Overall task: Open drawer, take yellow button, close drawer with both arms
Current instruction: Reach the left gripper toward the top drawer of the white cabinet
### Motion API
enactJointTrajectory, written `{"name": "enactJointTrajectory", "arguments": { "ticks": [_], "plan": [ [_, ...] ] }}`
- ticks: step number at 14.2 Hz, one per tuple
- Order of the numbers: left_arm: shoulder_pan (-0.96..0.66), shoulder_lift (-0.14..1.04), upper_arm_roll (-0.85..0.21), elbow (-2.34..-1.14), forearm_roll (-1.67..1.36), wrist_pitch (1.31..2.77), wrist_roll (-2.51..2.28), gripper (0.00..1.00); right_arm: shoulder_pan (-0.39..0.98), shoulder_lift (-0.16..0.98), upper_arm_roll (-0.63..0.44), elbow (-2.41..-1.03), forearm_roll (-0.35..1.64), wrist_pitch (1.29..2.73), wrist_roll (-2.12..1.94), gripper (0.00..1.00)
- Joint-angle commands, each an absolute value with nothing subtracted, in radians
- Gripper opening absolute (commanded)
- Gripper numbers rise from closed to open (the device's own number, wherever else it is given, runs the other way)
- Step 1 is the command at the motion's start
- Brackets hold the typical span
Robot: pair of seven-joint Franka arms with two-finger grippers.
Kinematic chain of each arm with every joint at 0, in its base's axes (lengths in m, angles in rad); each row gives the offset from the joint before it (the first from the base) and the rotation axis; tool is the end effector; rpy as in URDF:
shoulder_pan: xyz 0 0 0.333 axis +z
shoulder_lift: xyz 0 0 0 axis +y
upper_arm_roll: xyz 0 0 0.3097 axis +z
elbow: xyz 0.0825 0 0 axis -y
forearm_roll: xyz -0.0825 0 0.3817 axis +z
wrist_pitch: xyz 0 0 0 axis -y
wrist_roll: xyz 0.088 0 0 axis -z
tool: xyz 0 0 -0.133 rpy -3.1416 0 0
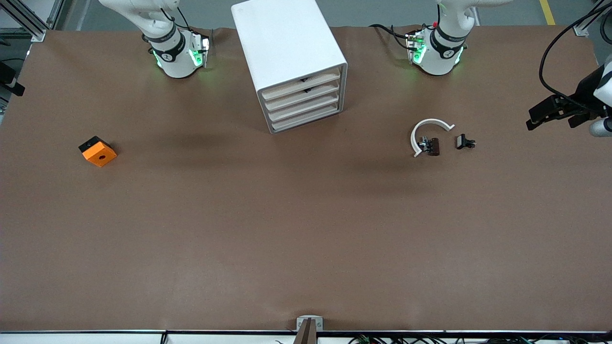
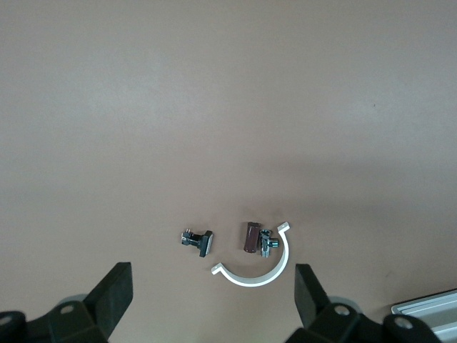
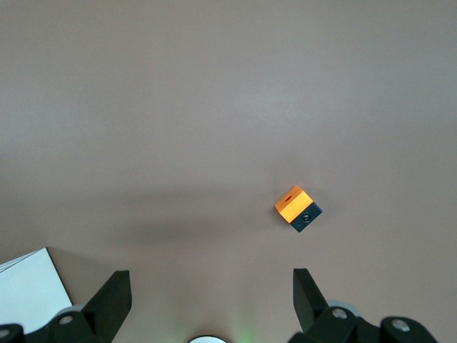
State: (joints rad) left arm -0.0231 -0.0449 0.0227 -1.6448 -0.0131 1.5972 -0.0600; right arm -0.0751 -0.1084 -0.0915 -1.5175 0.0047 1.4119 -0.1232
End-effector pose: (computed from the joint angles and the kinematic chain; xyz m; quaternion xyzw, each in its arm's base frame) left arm 0.5401 -0.0017 0.5842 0.9995 0.0300 -0.0016 0.0070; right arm 0.4932 -0.0852 0.6597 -0.9998 0.0211 -0.0022 0.0070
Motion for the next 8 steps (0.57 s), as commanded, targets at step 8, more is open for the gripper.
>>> {"name": "enactJointTrajectory", "arguments": {
  "ticks": [8],
  "plan": [
    [-0.012, -0.02, 0.018, -1.632, -0.008, 1.54, -0.072, 1.0, -0.074, -0.12, -0.086, -1.522, -0.026, 1.416, -0.12, 1.0]
  ]
}}
